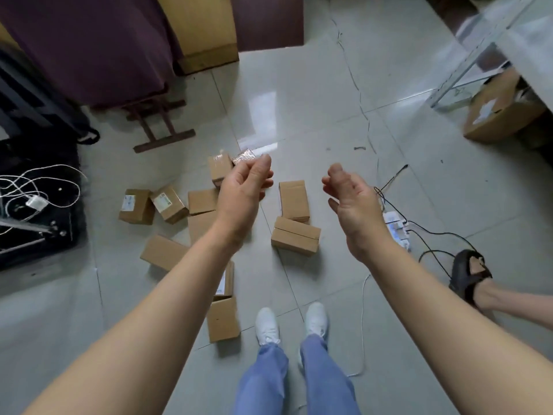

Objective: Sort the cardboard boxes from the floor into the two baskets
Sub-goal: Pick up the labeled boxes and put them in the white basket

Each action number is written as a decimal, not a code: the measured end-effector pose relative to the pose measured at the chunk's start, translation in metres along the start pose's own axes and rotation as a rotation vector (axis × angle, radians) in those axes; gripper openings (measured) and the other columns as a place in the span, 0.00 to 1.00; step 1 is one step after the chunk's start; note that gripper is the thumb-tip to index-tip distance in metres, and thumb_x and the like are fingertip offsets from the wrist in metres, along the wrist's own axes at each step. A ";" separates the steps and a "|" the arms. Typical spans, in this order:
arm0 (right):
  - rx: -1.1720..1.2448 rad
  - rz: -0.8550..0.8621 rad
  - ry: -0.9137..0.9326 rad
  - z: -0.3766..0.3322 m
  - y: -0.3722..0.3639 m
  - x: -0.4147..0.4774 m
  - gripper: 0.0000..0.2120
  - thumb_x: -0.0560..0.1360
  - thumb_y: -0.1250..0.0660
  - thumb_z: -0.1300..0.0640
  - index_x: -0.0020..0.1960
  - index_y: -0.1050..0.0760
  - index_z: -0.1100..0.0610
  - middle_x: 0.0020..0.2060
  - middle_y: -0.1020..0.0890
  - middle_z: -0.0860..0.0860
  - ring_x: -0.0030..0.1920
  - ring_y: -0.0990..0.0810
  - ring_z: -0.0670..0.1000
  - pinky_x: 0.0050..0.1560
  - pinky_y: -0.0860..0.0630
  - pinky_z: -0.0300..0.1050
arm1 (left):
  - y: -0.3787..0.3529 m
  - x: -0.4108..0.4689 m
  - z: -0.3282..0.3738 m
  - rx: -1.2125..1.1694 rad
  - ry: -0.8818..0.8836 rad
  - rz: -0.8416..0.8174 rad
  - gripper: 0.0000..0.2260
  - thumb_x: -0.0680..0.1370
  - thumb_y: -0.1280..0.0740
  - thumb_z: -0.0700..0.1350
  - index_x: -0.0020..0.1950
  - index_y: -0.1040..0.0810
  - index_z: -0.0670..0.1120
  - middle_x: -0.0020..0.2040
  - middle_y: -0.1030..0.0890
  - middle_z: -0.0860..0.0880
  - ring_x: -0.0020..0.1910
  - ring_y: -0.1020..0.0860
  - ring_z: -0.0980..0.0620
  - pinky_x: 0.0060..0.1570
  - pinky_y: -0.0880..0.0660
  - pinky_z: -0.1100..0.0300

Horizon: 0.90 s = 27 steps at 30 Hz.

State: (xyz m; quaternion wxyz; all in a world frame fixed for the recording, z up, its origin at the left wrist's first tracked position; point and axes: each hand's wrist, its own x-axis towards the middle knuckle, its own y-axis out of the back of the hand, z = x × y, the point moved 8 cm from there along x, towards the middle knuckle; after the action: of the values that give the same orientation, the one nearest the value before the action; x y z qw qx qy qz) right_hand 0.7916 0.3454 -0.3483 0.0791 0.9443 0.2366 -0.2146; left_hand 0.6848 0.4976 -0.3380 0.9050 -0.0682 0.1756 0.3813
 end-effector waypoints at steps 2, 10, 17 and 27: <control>-0.025 0.006 -0.041 0.038 0.001 0.038 0.11 0.76 0.37 0.43 0.44 0.26 0.50 0.45 0.21 0.47 0.49 0.23 0.48 0.52 0.27 0.42 | -0.005 0.033 -0.043 0.031 0.043 0.014 0.13 0.78 0.37 0.56 0.50 0.23 0.47 0.48 0.20 0.48 0.48 0.22 0.52 0.50 0.28 0.57; -0.176 0.049 -0.165 0.223 0.022 0.161 0.07 0.77 0.37 0.44 0.48 0.26 0.47 0.46 0.21 0.42 0.51 0.23 0.44 0.56 0.28 0.41 | -0.025 0.134 -0.250 0.192 0.249 0.042 0.10 0.80 0.39 0.53 0.45 0.24 0.49 0.45 0.22 0.51 0.49 0.24 0.52 0.50 0.29 0.59; -0.170 0.087 -0.379 0.396 0.043 0.219 0.16 0.77 0.41 0.39 0.52 0.27 0.51 0.48 0.24 0.43 0.55 0.27 0.47 0.62 0.31 0.44 | -0.028 0.187 -0.406 0.353 0.357 0.026 0.17 0.80 0.38 0.54 0.61 0.25 0.43 0.56 0.22 0.50 0.54 0.26 0.54 0.50 0.34 0.63; -0.217 0.107 -0.554 0.553 0.049 0.273 0.30 0.76 0.43 0.36 0.68 0.34 0.56 0.59 0.26 0.50 0.56 0.28 0.50 0.55 0.35 0.44 | -0.029 0.235 -0.558 0.454 0.477 -0.020 0.29 0.79 0.38 0.56 0.76 0.39 0.43 0.75 0.35 0.47 0.72 0.34 0.50 0.60 0.40 0.64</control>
State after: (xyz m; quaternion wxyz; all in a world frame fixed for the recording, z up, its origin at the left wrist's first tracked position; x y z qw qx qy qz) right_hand 0.8284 0.2766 -0.9620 0.2523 0.8468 0.1777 -0.4332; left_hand 0.7097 0.4907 -0.9436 0.8341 0.0462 0.4625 0.2969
